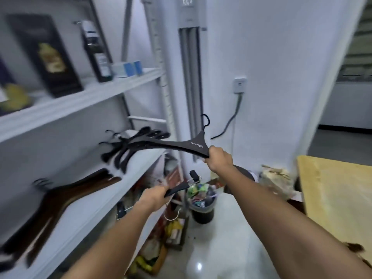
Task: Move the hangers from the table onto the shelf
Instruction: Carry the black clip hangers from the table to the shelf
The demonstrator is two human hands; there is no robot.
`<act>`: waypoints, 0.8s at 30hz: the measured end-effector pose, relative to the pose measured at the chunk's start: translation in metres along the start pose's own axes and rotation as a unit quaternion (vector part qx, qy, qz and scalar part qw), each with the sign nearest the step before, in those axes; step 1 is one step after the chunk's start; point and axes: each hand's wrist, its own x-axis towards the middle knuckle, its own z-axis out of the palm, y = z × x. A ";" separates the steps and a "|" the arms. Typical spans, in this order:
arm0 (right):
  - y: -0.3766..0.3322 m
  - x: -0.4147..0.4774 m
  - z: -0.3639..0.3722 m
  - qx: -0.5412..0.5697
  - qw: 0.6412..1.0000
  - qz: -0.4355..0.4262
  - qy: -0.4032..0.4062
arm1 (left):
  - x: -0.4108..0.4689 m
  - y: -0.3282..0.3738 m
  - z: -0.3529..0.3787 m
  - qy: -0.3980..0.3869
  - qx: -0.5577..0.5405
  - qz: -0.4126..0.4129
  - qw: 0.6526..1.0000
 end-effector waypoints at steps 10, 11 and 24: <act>-0.173 -0.056 0.081 -0.021 0.978 -0.191 -0.086 | -0.154 -0.138 0.053 -0.006 -0.057 -0.190 0.980; -0.186 -0.063 0.087 -0.023 0.974 -0.205 -0.092 | -0.168 -0.146 0.057 -0.005 -0.065 -0.204 0.977; -0.369 -0.201 0.163 -0.061 0.921 -0.358 -0.140 | -0.417 -0.259 0.098 -0.011 -0.116 -0.343 0.932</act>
